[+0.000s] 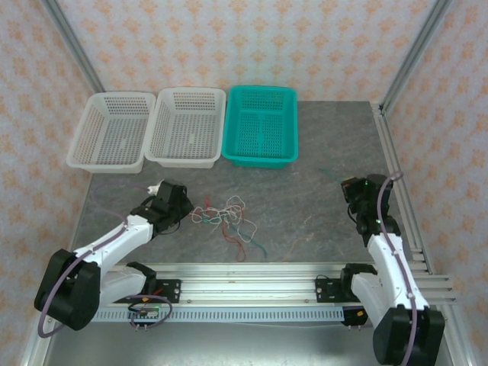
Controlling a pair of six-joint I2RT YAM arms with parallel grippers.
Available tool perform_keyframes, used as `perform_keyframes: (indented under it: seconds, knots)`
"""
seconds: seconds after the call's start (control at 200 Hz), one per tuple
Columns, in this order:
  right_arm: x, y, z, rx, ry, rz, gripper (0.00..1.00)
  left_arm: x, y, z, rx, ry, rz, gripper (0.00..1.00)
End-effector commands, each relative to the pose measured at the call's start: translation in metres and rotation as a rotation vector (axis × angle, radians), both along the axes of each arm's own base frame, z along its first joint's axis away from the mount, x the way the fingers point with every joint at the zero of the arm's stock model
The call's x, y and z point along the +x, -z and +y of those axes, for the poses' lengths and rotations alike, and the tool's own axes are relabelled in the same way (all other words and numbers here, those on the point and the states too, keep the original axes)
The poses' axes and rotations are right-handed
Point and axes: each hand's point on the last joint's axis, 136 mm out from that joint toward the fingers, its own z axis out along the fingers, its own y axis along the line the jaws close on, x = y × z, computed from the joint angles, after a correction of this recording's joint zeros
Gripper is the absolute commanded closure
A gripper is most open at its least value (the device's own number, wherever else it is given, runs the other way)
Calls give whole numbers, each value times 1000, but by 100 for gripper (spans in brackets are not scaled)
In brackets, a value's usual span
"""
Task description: Untangle the cables
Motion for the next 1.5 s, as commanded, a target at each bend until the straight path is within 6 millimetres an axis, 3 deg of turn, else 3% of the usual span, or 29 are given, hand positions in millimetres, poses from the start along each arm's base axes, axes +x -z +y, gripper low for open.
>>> perform_keyframes:
  seconds: [0.0,0.045,0.135,0.21,0.255,0.35,0.49,0.706,0.871,0.946,1.031,1.301,1.396,1.416,1.446,1.471,1.491]
  knots:
    - [17,-40,49,23,-237,-142,100,17,-13,-24,-32,130,-72,96]
    - [17,-40,54,10,-257,-132,100,20,-18,-27,-21,151,-79,84]
    - [11,-43,52,-10,-235,-121,100,25,-33,-25,8,165,-111,45]
    - [0,-50,38,-66,-170,-89,100,27,-54,-21,41,170,-154,19]
    - [-8,-58,19,-129,-86,-63,100,28,-69,-16,67,163,-185,12]
    - [-35,-77,-18,-242,95,-32,100,27,-98,-10,100,158,-243,5]
    - [-37,-134,-23,-290,107,-150,100,26,-131,-25,57,228,-335,0]
    - [-4,-212,7,-296,-37,-312,100,14,-167,-69,82,398,-419,0]
    - [45,-241,64,-329,-244,-355,100,8,-177,-99,21,508,-448,0]
    - [71,-239,93,-369,-323,-334,100,5,-179,-104,12,527,-455,0]
    - [105,-220,115,-430,-362,-272,100,1,-177,-103,16,524,-445,0]
    - [208,-130,156,-519,-392,-112,100,-6,-156,-90,61,488,-365,0]
    - [240,-97,190,-515,-502,-102,100,-6,-149,-92,59,494,-349,0]
    - [245,-91,199,-512,-543,-91,90,-6,-147,-93,57,497,-345,0]
    - [248,-83,206,-515,-578,-46,67,-5,-145,-95,56,507,-338,0]
    - [246,-79,203,-532,-573,12,47,-5,-142,-98,55,518,-328,0]
    - [242,-75,196,-551,-560,63,39,-5,-140,-99,55,526,-319,0]
